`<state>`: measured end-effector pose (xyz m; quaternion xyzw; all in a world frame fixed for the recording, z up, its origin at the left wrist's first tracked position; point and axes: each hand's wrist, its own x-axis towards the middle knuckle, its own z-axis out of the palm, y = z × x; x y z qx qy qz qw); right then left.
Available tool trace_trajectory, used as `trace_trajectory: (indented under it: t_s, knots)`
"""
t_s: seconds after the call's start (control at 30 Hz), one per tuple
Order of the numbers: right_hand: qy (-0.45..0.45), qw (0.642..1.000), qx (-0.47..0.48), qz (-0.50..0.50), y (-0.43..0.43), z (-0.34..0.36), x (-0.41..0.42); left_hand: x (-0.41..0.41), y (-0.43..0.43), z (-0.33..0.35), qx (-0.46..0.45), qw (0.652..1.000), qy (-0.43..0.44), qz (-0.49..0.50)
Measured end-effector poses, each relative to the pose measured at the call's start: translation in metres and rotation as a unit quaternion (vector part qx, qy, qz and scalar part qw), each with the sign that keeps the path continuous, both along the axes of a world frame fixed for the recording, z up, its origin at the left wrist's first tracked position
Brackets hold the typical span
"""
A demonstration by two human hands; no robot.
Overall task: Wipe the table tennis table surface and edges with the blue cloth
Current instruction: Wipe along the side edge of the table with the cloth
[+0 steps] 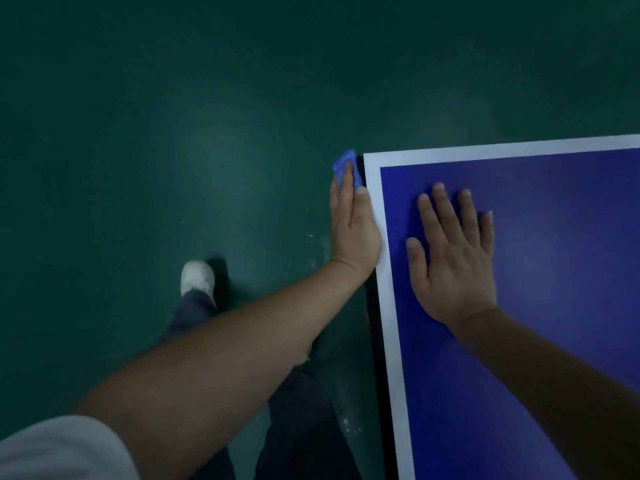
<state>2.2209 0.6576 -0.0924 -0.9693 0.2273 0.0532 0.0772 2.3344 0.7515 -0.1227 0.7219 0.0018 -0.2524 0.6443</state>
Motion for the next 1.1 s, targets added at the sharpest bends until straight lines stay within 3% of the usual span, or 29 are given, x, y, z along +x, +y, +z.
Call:
trace_trajectory:
  t_s: [0.33, 0.53, 0.63, 0.8, 0.93, 1.0, 1.1]
  knots:
    - [-0.009, 1.000, 0.005, -0.012, 0.000, 0.000, 0.000, -0.044, 0.026, 0.012, -0.001, 0.997, 0.065, -0.030]
    - [-0.007, 0.999, 0.011, -0.036, 0.003, 0.001, 0.001, 0.056, -0.014, -0.003, 0.002, 0.998, 0.054, -0.036]
    - [-0.026, 0.990, 0.019, -0.139, 0.014, 0.004, 0.020, 0.101, -0.018, -0.009, -0.012, 0.987, 0.052, -0.149]
    - [-0.071, 0.934, 0.030, -0.349, 0.016, 0.008, 0.054, 0.165, -0.016, -0.018, -0.047, 0.922, 0.101, -0.372]
    - [-0.044, 0.855, 0.014, -0.516, -0.023, 0.008, 0.082, 0.188, -0.023, -0.015, -0.036, 0.814, 0.122, -0.567]
    - [-0.037, 0.835, 0.003, -0.549, -0.030, 0.005, 0.087, 0.188, -0.029, -0.010, -0.019, 0.768, 0.108, -0.631]
    - [-0.046, 0.835, -0.016, -0.548, -0.029, -0.001, 0.086, 0.177, -0.055, -0.007, -0.032, 0.723, 0.072, -0.686]
